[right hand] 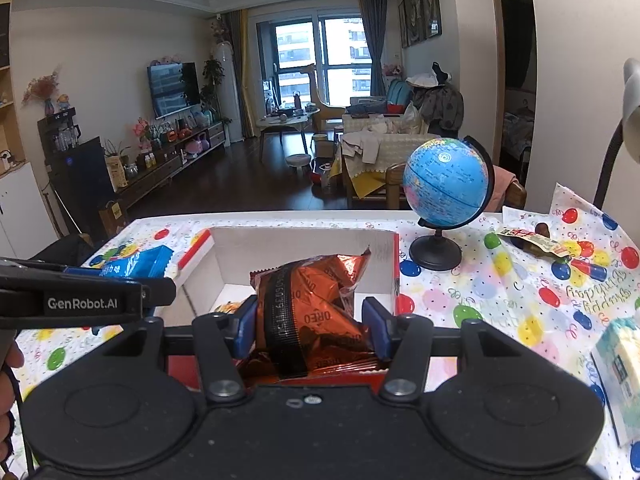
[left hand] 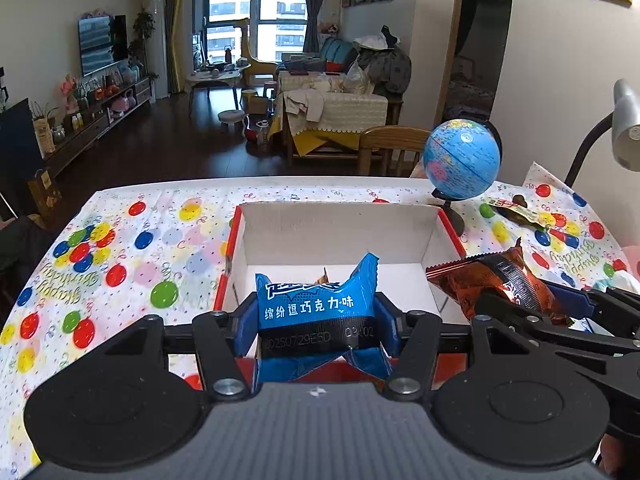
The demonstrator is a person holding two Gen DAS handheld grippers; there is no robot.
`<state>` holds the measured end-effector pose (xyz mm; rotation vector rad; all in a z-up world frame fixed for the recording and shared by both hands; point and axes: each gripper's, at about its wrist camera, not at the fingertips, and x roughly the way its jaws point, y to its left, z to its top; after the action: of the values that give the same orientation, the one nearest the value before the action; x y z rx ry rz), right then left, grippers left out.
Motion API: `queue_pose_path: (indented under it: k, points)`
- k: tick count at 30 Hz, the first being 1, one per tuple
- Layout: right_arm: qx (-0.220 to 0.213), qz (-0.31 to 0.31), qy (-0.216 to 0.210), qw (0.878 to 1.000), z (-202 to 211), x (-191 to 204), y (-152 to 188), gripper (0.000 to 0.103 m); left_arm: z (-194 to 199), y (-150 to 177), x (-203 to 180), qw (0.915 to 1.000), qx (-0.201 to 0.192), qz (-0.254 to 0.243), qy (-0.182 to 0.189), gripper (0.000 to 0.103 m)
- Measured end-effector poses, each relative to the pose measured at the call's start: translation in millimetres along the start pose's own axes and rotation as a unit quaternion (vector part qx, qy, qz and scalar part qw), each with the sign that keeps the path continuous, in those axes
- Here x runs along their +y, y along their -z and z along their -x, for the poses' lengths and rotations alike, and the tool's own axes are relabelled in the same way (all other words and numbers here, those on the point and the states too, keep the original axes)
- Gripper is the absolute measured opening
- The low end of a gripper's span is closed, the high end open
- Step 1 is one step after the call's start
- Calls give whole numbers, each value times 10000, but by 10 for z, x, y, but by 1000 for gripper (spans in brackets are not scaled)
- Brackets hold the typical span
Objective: Organize snacks
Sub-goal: 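Carry both packets into the red box and open both grippers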
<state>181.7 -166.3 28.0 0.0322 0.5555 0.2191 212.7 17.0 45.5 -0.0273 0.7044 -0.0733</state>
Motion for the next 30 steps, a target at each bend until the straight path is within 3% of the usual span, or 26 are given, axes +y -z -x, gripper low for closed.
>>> queue_pose_path:
  k: [15,30]
  points:
    - [582,-81,88,9982,-909,-156,-52,54,-957,-180,6,9986,483,-120,-187,59]
    - [932,-17,45,9956,-1171,-138,88,56,-1393,-45,-4,9952,928,-216,-239,59]
